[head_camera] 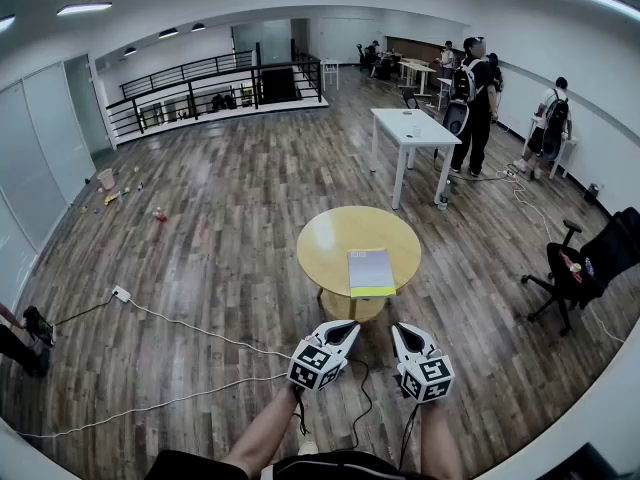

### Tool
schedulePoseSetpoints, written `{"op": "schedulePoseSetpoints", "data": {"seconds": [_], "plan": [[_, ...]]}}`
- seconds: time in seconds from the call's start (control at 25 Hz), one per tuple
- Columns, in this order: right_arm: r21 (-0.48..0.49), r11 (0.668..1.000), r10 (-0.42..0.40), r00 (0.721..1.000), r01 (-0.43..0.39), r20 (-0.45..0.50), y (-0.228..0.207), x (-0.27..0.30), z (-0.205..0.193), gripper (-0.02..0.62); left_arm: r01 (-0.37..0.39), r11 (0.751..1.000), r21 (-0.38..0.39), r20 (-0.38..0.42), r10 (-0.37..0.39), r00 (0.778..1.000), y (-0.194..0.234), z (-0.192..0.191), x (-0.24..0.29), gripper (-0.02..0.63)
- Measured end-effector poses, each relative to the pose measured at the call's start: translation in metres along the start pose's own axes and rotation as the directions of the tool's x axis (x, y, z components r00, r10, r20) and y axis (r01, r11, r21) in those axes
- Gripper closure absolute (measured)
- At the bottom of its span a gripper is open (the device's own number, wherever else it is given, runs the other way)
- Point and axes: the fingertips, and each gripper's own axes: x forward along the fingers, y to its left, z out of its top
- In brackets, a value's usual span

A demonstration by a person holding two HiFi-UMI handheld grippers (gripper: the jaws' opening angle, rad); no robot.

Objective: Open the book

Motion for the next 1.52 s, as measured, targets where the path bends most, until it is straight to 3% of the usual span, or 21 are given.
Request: {"op": "schedulePoseSetpoints", "data": {"seconds": [0.96,1.52], "plan": [[0.038,0.997,0.074,0.997,-0.073,-0.024,-0.05,-0.011,-0.025,0.592,-0.104,0.994,-0.036,-0.042,0.103,0.994,-0.019,-0.022,0.029,0.607],[0.04,0.997,0.072,0.996,-0.07,-0.049,-0.105,0.089,-0.026,0.592,-0.103,0.992,-0.074,-0.031,0.1,0.994,0.077,-0.02,0.102,0.607]]}}
